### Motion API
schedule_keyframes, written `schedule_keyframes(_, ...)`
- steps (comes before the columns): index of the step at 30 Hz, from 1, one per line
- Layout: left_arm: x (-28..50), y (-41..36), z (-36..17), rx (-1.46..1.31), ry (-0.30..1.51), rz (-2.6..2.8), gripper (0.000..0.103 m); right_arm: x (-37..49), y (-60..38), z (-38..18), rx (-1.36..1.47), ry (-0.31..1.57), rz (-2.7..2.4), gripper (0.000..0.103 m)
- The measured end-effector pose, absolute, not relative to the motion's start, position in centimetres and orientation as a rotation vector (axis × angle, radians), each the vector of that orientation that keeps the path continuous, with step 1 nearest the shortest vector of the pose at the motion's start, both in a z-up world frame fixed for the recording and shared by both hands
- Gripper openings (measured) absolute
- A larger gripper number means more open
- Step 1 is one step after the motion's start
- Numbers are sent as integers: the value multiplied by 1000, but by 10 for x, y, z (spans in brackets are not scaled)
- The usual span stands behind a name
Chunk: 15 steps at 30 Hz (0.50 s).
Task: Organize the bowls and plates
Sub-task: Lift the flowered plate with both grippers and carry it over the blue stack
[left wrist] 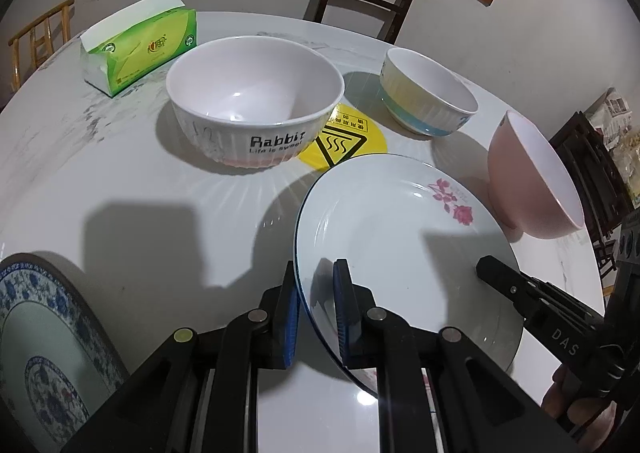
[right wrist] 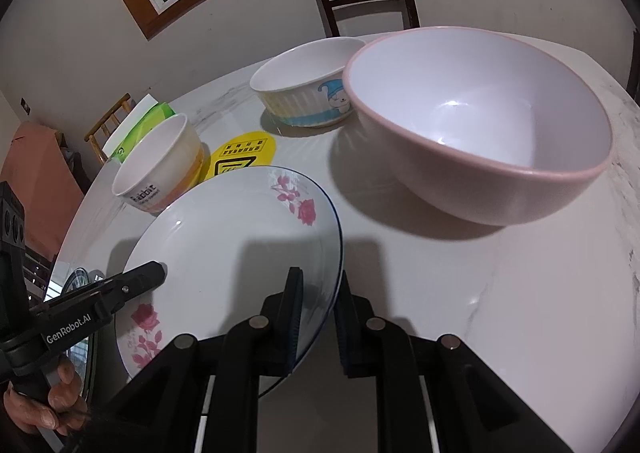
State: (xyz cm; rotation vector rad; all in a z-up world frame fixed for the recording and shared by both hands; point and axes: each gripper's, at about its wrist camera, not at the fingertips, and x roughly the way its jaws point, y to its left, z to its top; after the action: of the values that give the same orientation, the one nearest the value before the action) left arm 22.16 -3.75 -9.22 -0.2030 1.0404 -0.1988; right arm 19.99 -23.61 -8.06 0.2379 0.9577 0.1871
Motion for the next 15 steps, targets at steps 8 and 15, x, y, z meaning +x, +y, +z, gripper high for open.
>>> schedule_keyframes(8,213,-36,-84,-207,1032,-195,13,191,-234,-73,230,946,191,15)
schedule_keyframes(15,200,-30,-73,-213,1013,-183,13,181,-228,-62,217,925,204,15)
